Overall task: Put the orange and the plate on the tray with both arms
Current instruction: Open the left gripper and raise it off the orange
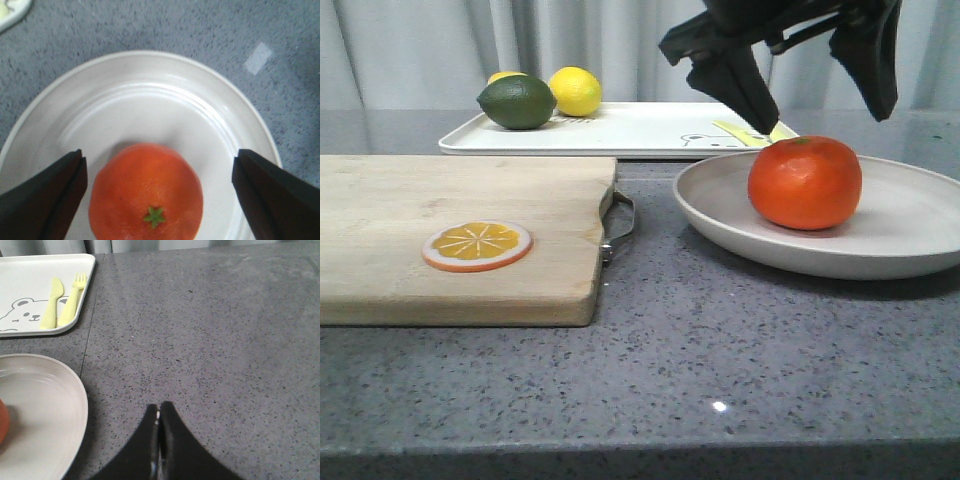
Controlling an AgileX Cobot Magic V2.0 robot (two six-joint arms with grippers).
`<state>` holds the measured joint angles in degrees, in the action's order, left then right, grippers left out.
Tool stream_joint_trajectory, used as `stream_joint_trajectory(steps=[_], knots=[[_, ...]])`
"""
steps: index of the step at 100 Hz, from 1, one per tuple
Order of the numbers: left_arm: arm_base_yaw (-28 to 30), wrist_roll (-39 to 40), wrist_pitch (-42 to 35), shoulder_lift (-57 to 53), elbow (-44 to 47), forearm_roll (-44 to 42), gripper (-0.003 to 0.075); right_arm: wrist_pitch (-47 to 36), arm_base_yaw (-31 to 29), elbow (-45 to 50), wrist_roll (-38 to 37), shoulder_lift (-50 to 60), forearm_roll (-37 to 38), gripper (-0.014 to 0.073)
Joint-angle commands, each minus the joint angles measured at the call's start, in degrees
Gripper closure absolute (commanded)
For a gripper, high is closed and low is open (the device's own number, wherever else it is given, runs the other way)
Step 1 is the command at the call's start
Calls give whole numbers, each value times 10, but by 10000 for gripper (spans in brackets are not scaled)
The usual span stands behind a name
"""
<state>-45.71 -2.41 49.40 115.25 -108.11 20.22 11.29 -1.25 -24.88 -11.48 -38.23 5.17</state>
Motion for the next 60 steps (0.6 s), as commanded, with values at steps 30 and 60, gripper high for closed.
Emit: stream_joint_trajectory(steps=[30, 60], knots=[[10, -1, -10, -79, -22, -16, 329, -5, 0, -22, 2, -4, 5, 655], [47, -1, -27, -153, 41, -35, 514, 37, 0, -46, 2, -4, 5, 655]])
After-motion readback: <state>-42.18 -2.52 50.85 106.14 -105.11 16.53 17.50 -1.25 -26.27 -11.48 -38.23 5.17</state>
